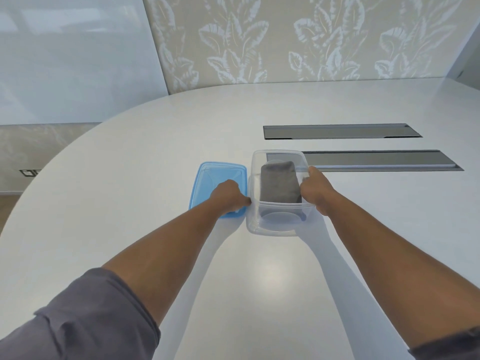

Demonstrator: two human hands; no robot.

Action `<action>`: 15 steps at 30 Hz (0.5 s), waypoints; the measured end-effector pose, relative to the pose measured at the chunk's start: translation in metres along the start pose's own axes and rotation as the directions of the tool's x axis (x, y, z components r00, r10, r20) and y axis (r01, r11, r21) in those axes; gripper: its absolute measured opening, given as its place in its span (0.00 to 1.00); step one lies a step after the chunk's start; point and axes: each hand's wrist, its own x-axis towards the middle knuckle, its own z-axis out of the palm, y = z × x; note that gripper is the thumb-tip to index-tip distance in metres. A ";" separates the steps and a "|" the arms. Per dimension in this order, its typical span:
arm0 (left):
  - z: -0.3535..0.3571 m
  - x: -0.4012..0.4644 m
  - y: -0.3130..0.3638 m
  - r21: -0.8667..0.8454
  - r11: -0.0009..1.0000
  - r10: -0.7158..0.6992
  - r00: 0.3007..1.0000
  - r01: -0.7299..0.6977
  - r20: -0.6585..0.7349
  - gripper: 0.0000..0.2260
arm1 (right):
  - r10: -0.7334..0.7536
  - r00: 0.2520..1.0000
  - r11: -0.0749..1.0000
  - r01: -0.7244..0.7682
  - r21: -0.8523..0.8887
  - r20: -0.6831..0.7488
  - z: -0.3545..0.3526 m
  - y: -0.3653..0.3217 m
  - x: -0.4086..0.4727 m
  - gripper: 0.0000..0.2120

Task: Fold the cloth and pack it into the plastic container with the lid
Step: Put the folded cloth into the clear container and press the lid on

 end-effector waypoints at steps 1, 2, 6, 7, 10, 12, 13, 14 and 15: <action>0.001 0.000 0.000 0.016 1.000 0.018 1.000 -0.018 0.000 0.18 | -0.002 1.000 1.000 0.002 0.004 -0.002 0.000 0.000 0.001 0.19; 0.001 -0.001 0.000 0.029 0.999 0.034 0.999 -0.034 0.001 0.17 | -0.002 1.000 1.000 0.002 0.006 -0.004 0.000 0.001 0.001 0.18; -0.002 -0.001 -0.001 0.038 0.997 0.068 0.998 -0.068 -0.015 0.18 | -0.008 1.000 1.000 0.008 0.019 0.001 0.000 0.003 0.001 0.21; -0.006 -0.001 -0.001 0.024 0.997 0.070 0.997 -0.069 -0.030 0.19 | -0.010 1.000 1.000 0.010 0.017 0.004 0.001 0.003 0.001 0.22; -0.028 -0.002 0.004 -0.007 0.997 0.071 0.992 -0.073 -0.105 0.18 | 0.001 1.000 1.000 -0.001 0.013 0.010 0.002 0.004 0.001 0.26; -0.048 -0.005 0.013 0.000 0.997 0.079 0.986 -0.080 -0.144 0.17 | 0.007 1.000 1.000 -0.007 0.021 0.009 0.003 0.004 0.000 0.27; -0.057 -0.008 0.017 -0.020 0.996 0.078 0.985 -0.082 -0.153 0.17 | 0.005 1.000 1.000 -0.005 0.023 0.006 0.003 0.004 0.000 0.27; -0.065 -0.012 0.022 -0.066 0.995 0.070 0.986 -0.081 -0.154 0.17 | 0.004 1.000 1.000 -0.004 0.025 0.002 0.003 0.003 -0.001 0.26; -0.072 -0.015 0.026 -0.126 0.989 0.062 0.986 -0.081 -0.154 0.15 | 0.002 1.000 1.000 -0.002 0.030 -0.003 0.004 0.003 -0.002 0.25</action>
